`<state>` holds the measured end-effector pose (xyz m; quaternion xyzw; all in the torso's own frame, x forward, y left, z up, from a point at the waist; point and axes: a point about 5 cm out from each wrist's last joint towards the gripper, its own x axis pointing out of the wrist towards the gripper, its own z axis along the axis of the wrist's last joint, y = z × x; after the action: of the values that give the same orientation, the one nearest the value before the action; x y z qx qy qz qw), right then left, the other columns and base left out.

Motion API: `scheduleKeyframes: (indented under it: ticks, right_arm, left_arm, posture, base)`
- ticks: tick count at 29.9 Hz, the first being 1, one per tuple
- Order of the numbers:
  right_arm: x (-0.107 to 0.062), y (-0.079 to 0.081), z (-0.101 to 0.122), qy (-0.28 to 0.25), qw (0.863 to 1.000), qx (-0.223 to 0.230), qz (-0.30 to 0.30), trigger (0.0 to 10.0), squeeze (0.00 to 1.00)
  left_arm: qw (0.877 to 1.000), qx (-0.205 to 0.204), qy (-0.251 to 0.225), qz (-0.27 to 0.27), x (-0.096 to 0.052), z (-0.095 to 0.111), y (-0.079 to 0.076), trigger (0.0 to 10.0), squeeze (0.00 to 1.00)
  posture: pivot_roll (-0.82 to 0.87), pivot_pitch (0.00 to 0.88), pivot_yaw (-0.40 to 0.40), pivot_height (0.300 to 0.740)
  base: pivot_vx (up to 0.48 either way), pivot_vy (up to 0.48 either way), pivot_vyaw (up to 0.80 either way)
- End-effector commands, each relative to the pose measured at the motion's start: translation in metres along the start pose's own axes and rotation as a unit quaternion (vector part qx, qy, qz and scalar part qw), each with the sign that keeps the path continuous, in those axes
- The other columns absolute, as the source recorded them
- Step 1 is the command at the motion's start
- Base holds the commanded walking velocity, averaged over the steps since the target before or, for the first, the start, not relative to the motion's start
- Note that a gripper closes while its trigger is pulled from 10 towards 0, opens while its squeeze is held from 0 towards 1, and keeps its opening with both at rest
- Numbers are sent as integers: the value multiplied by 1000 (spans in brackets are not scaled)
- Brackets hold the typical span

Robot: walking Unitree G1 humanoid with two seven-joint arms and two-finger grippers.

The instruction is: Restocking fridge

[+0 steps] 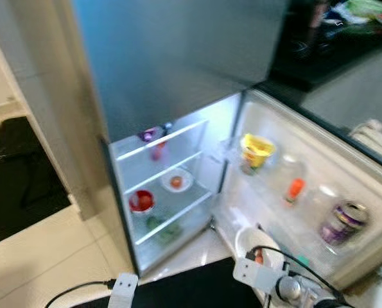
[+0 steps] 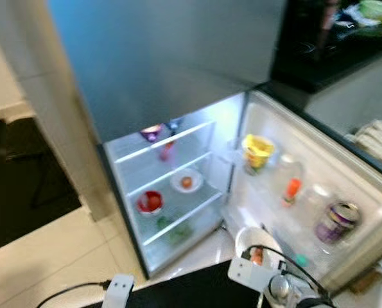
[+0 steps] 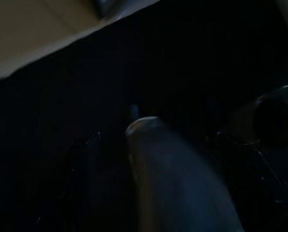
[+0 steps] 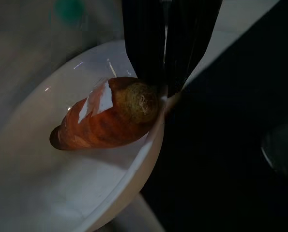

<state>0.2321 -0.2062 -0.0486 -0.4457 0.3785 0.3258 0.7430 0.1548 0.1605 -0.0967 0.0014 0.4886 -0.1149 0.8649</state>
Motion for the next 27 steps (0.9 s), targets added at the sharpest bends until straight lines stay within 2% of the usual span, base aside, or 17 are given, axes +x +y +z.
scheduleKeyframes:
  ticks: [1,7,12,17,22,24,27]
  right_arm:
    - [-1,-6,1,-4,1000,7,-8,10000,0]
    - [-2,-5,-7,10,999,28,-14,10000,0]
    - [-5,8,-27,46,997,59,-14,10000,0]
    - [-7,18,-39,70,995,69,-14,10000,0]
    - [-11,31,-56,106,991,76,-28,10000,0]
    - [-13,43,-64,121,988,95,-22,10000,0]
    - [-14,50,-68,129,986,104,-18,10000,0]
  left_arm:
    - [1000,-1,5,0,-1,-4,-1,10000,0]
    - [1000,2,7,-2,-1,-4,-1,10000,0]
    - [1000,5,6,-3,0,-3,-1,10000,0]
    - [1000,6,5,-3,0,-3,-1,10000,0]
    - [1000,9,7,-4,0,-3,-1,10000,0]
    - [1000,10,7,-6,0,-3,-1,10000,0]
    - [1000,12,9,-10,-1,-4,-1,10000,0]
  posture:
    - [-33,0,-23,740]
    - [-31,0,-24,740]
    - [-23,0,-30,740]
    - [-21,0,-29,740]
    - [-19,0,-28,740]
    - [-20,0,-25,740]
    - [-20,0,-25,740]
  base:
    - [0,0,788]
    - [0,0,783]
    - [0,0,783]
    - [0,0,785]
    - [0,0,200]
    - [0,0,0]
    - [0,0,0]
